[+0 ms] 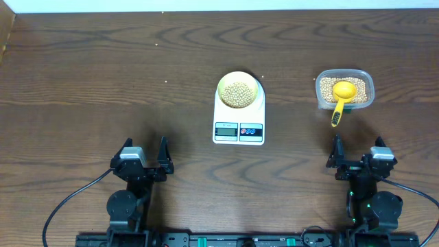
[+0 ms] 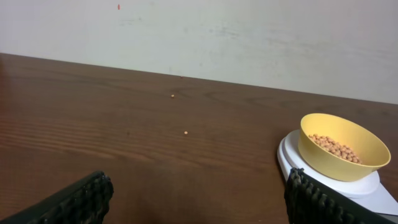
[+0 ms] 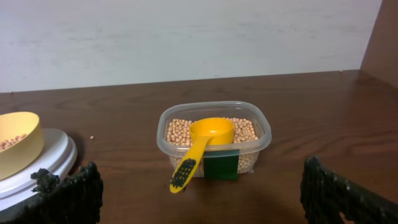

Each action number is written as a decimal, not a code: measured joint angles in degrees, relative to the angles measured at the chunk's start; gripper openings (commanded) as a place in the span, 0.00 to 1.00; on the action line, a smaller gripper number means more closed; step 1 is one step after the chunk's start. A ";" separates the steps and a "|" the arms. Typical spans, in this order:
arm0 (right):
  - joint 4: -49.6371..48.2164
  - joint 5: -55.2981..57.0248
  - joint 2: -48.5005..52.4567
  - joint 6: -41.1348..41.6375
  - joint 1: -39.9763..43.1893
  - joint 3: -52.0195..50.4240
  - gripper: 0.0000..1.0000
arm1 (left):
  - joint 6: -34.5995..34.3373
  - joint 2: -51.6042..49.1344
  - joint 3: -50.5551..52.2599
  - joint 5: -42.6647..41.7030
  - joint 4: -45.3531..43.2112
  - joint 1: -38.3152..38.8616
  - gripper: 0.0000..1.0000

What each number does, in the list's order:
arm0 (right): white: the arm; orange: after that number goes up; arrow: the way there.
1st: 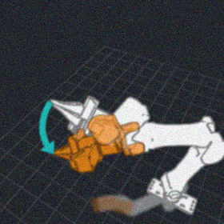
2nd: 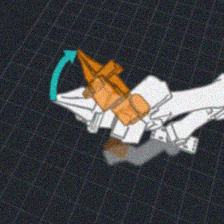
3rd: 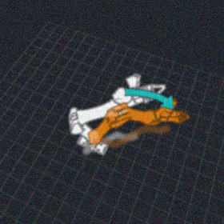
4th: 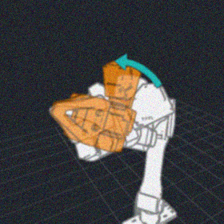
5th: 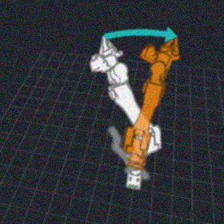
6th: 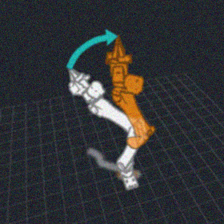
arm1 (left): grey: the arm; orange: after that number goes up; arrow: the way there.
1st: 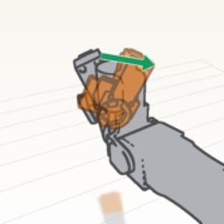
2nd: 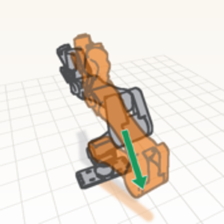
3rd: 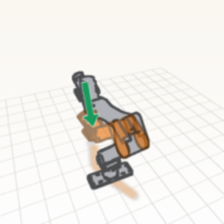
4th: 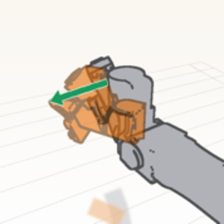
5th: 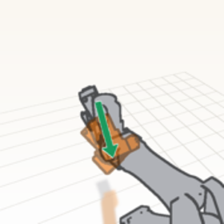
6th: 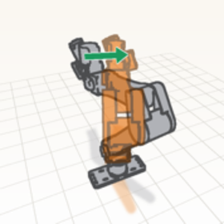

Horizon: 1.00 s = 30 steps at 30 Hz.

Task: Scoop item into bowl and weigh 50g on scale

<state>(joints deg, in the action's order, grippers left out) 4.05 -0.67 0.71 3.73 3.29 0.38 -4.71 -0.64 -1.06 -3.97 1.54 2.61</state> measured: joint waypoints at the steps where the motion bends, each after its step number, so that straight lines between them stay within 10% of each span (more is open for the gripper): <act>1: 0.00 0.02 0.00 0.09 -0.07 0.00 0.99 | 0.00 0.00 0.00 0.00 0.00 0.00 0.91; 30: 0.02 0.02 0.00 -2.93 1.03 0.00 0.99 | 0.00 0.00 0.00 0.00 0.00 0.00 0.90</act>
<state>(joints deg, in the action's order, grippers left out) 4.08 -0.64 0.71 0.80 4.32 0.38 -4.71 -0.64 -1.06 -3.97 1.54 2.61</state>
